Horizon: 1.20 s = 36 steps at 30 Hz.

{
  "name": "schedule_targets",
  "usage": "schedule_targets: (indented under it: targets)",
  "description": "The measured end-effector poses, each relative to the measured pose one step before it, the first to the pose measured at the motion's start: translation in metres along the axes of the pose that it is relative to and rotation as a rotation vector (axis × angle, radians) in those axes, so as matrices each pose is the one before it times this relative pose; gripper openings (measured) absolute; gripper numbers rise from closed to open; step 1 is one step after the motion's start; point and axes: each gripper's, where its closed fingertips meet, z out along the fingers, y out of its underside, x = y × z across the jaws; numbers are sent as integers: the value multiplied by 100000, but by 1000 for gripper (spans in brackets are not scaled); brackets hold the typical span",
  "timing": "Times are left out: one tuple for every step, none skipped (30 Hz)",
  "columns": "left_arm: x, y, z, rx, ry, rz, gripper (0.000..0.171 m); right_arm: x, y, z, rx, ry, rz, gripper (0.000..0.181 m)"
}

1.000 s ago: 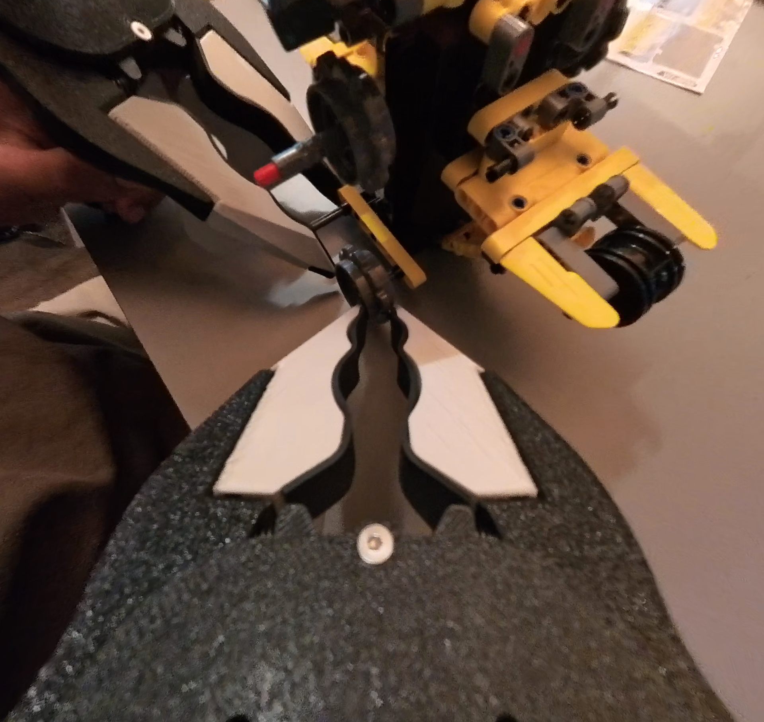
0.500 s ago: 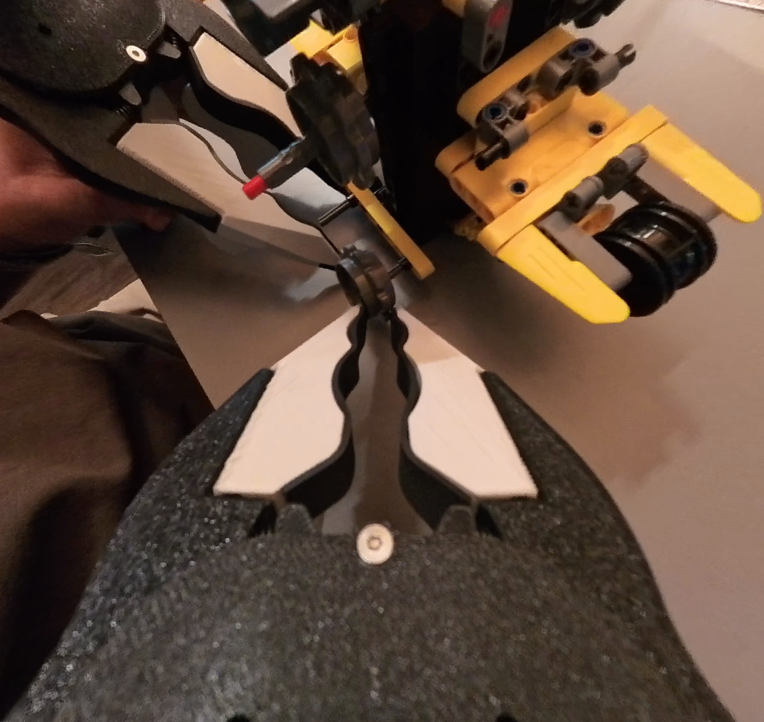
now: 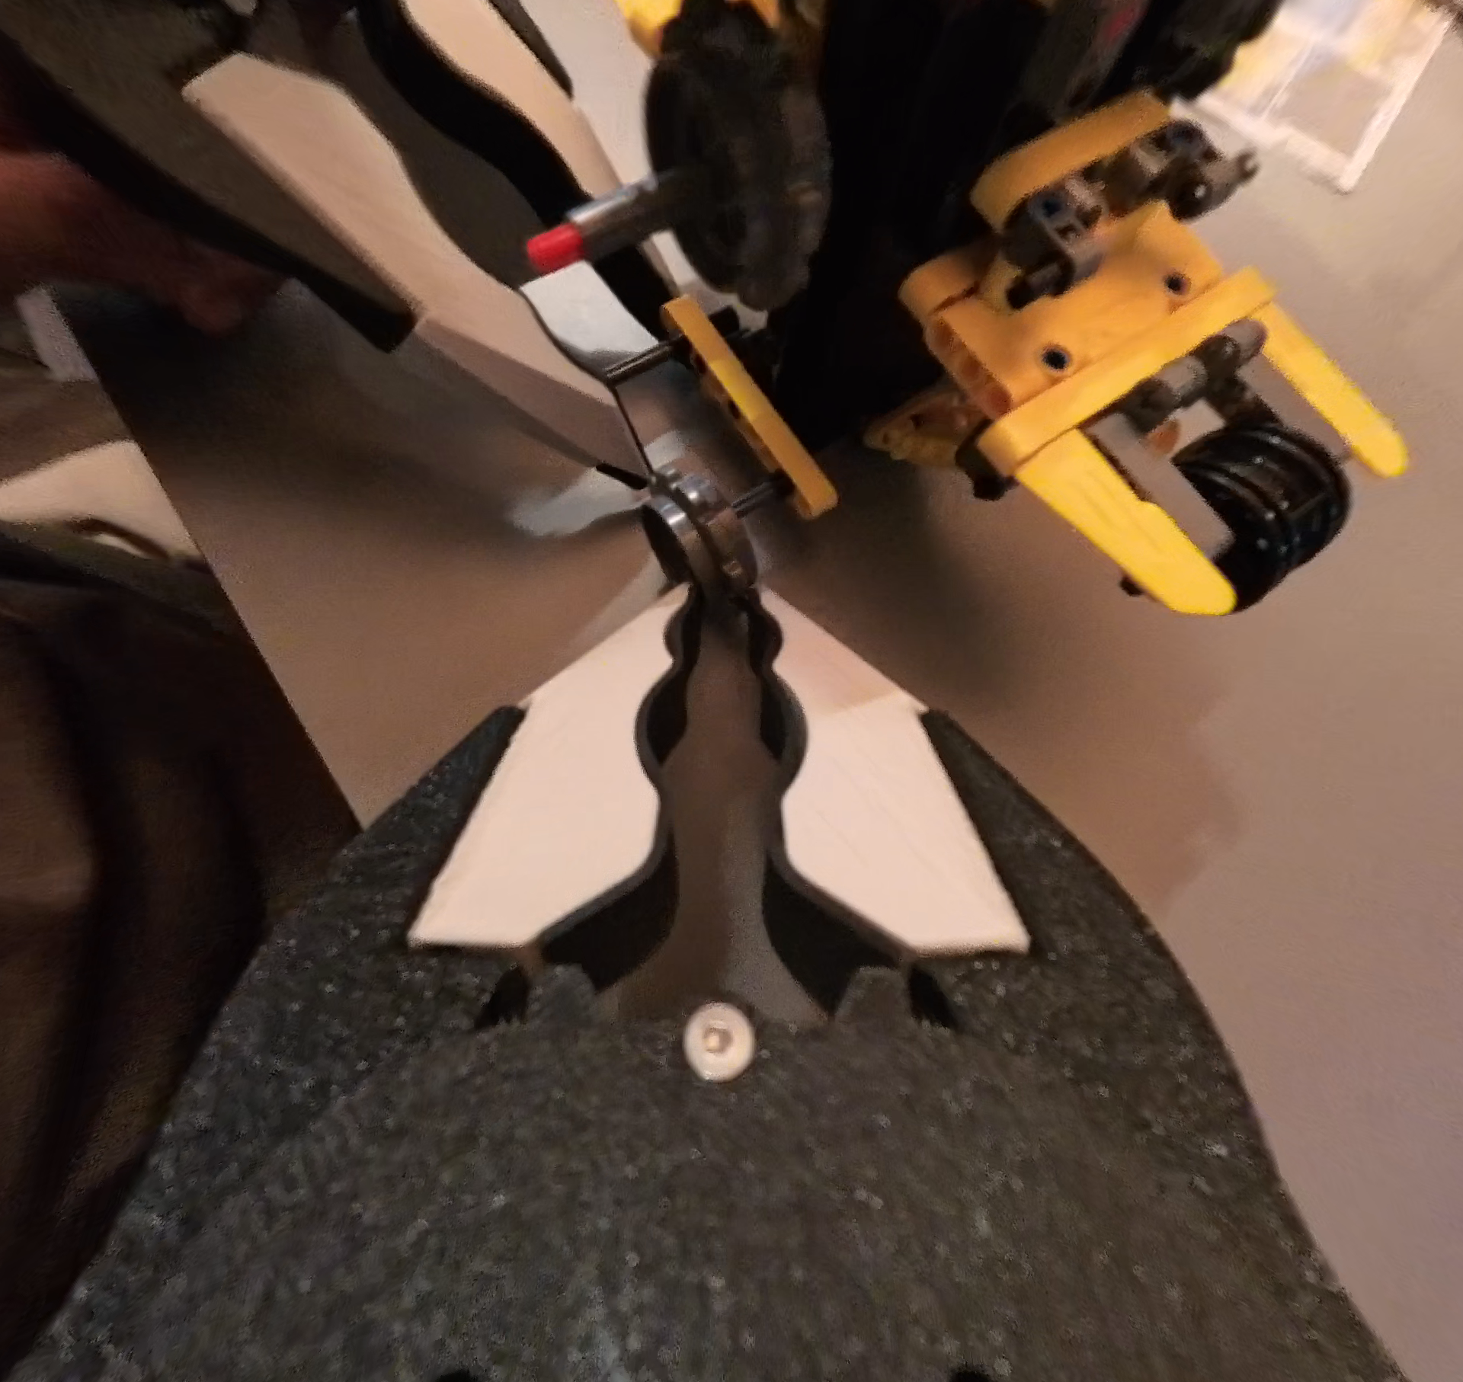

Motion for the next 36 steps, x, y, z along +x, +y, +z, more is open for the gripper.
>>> schedule_targets:
  targets:
    - [5, 10, 0, -26, -108, 107, 41, -63, -58, -33, 897, 2563, -4355, 11]
    - [8, -5, -1, -15, -66, 81, 41, 6, -19, -37, 553, 3171, -4459, 11]
    - [8, 5, 0, -12, -24, 40, 41, 14, -47, -45, 617, 3203, -4564, 11]
    - [4, 10, 1, 3, 74, -48, 41, -87, -92, -27, 960, 2550, -4638, 11]
    - [14, -3, -5, 24, 187, -135, 41, -56, -115, -36, 1060, 2468, -3795, 11]
    - [17, -6, -10, 44, 314, -229, 41, -42, -84, -20, 781, 2074, -3019, 11]
    - [10, -8, -3, 66, 409, -354, 41, -38, -78, -29, 812, 1568, -2261, 10]
    - [18, -8, -8, 83, 480, -447, 41, 20, -85, -51, 833, 1377, -1496, 10]
    - [9, -11, -14, 99, 523, -523, 41, 121, -110, -100, 963, 1548, -928, 10]
    - [12, -15, -13, 126, 535, -544, 41, 157, -185, -169, 1550, 1610, -671, 10]
    - [0, -12, -15, 99, 476, -497, 41, 145, -196, -183, 1756, 1283, -363, 10]
    - [7, -9, -10, 79, 408, -425, 41, 103, -133, -184, 1262, 861, -18, 10]
    - [4, -4, -10, 64, 328, -346, 41, -4, -57, -118, 907, 190, -205, 10]
    - [7, 0, -5, 37, 242, -257, 41, -144, 20, -62, 390, -554, -616, 10]
    - [8, -9, -6, 29, 202, -204, 41, -156, -25, -60, 516, -484, -1056, 10]
    - [9, 12, -10, 22, 171, -147, 41, -16, -53, -47, 383, 378, -748, 10]
    - [8, -4, -1, 4, 123, -67, 42, -24, -148, -61, 905, 284, -805, 10]
    - [5, 4, -7, -9, 76, -29, 42, 0, -121, -45, 845, 343, -584, 10]
    - [9, 8, 6, -8, 58, -45, 42, 13, 32, 21, -192, 24, -128, 10]
    - [2, -4, -1, 6, 75, -70, 42, 23, 112, 78, -667, 14, -177, 10]
    - [-3, -3, -6, 15, 81, -102, 42, 96, 115, 75, -499, 640, -778, 10]
    - [1, 3, 1, 26, 102, -150, 42, 92, 95, 78, -485, 662, -1013, 10]
    - [-4, -9, -7, 28, 124, -197, 41, 43, 94, 86, -556, 298, -792, 10]
    - [-13, 2, -11, 44, 156, -252, 41, 9, 39, 78, -167, 154, -792, 10]
    - [-8, -7, -6, 58, 208, -310, 41, -22, 42, 88, -430, -165, -439, 10]
    - [-7, -13, -1, 56, 233, -347, 41, -20, 52, 84, -481, -249, -287, 10]
    - [-7, -4, -12, 56, 242, -360, 41, -3, 12, 76, -178, -105, -304, 10]
    - [-6, -13, -7, 67, 277, -379, 41, -23, 56, 75, -425, -426, 23, 10]
    - [-2, -13, -7, 66, 315, -365, 41, -36, 84, 71, -645, -576, 327, 10]
    - [0, -6, -12, 61, 294, -349, 41, 7, 54, 72, -382, -349, 346, 10]
    - [-10, -12, -8, 54, 271, -334, 40, 25, 42, 45, -261, -273, 390, 10]
    - [2, 0, -1, 49, 288, -323, 40, 26, 46, 64, -311, -336, 568, 10]
    - [-7, -12, -9, 50, 296, -327, 40, 37, 54, 43, -357, -331, 758, 10]
    - [8, -8, -8, 51, 315, -312, 40, 48, 57, 37, -343, -237, 837, 10]
    - [-7, -12, -10, 47, 308, -310, 40, 30, 28, 26, -165, -376, 703, 10]
    - [2, -8, -8, 50, 286, -287, 40, 5, -8, 7, 43, -426, 608, 10]
